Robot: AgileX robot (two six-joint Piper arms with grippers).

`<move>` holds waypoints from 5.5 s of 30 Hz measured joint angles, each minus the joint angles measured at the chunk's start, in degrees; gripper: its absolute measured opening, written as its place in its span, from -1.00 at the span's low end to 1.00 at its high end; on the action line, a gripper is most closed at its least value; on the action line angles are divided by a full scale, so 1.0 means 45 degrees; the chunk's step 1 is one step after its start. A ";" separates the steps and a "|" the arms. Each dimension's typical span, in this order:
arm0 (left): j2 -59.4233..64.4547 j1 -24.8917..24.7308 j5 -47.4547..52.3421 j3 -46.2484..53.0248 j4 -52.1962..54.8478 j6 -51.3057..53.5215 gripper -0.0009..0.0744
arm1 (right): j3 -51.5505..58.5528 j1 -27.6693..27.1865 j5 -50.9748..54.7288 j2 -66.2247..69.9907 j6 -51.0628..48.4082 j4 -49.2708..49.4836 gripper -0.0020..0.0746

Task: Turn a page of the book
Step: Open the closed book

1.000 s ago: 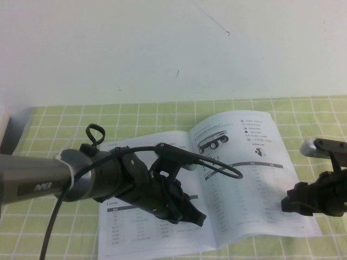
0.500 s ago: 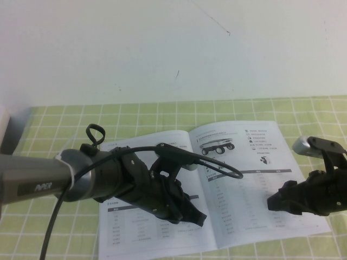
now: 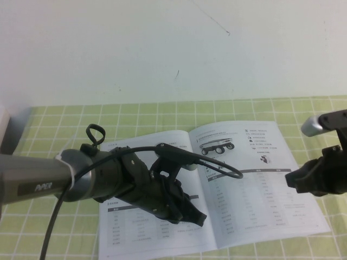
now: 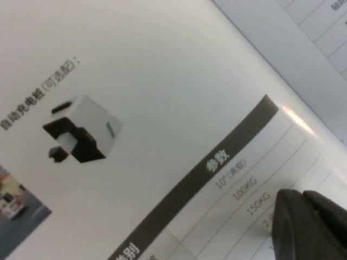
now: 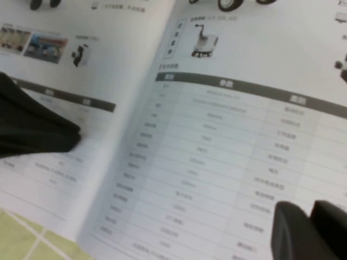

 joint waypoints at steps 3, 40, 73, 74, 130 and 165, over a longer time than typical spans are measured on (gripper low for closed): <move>0.0000 0.0000 0.0000 0.0000 0.0000 0.0000 -0.99 | 0.0000 0.0000 -0.0371 -0.0395 0.1638 -0.2755 -0.88; 0.0000 0.0000 0.0051 0.0000 -0.0022 0.0051 -0.99 | -0.0506 0.0000 -0.0716 0.2428 0.6605 -0.7240 0.12; 0.0000 0.0000 0.0051 0.0000 -0.0022 0.0074 -0.99 | -0.0692 -0.0100 -0.0203 0.2830 0.4313 -0.3591 0.06; 0.0000 0.0000 0.0051 0.0000 -0.0022 0.0074 -0.99 | -0.0692 -0.0100 -0.0177 0.2830 0.4189 -0.3497 0.05; 0.0000 0.0000 0.0098 0.0000 -0.0022 0.0117 -0.99 | -0.1001 -0.0002 -0.1719 0.1993 0.2443 -0.4315 0.21; 0.0000 0.0000 0.0098 0.0000 0.0025 0.0355 -0.99 | -0.2204 -0.0002 0.0009 0.3382 0.5599 -0.7724 0.26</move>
